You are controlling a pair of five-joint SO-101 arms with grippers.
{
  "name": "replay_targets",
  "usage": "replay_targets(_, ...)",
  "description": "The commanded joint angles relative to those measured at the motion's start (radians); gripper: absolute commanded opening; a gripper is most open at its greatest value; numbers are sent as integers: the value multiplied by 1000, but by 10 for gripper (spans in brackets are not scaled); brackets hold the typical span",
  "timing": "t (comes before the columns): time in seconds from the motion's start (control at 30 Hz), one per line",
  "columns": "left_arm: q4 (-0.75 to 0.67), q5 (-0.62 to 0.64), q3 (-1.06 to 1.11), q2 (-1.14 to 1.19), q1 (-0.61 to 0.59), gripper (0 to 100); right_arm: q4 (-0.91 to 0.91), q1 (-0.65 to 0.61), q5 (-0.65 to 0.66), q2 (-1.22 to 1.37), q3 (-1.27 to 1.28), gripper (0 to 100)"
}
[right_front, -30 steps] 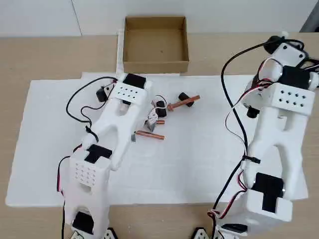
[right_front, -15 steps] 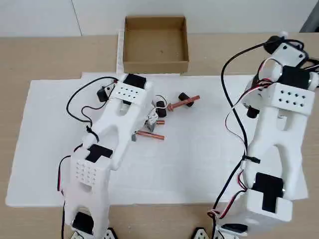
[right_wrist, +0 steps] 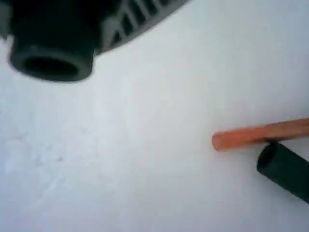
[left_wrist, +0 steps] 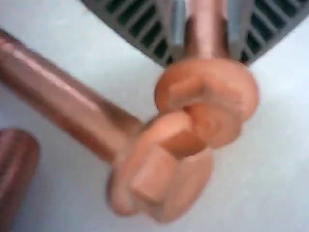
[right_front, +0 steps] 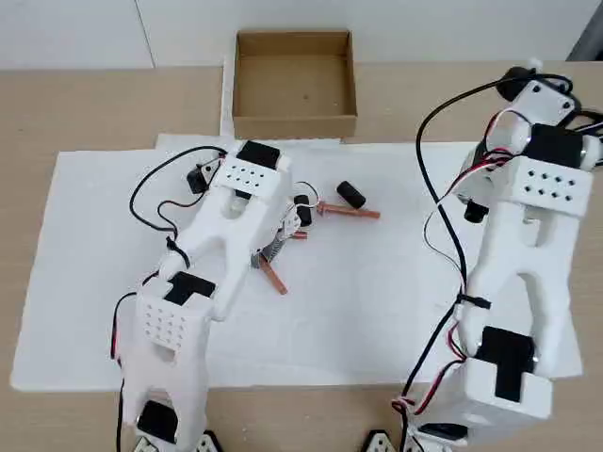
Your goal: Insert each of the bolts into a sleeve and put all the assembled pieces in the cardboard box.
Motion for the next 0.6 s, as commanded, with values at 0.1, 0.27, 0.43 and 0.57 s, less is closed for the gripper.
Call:
replay_targets(0.1,25,-25,8,-84,25,32,-10,-8,-11,-61,-48,4)
replay_targets(0.27,25,-114,8,-236,80,32,-12,-8,-9,-61,-48,4)
replay_targets(0.43,25,-265,8,-327,94,32,-7,-27,-6,-61,-48,4)
replay_targets(0.57,25,-425,5,-400,78,9,-7,-73,-6,-62,-48,4)
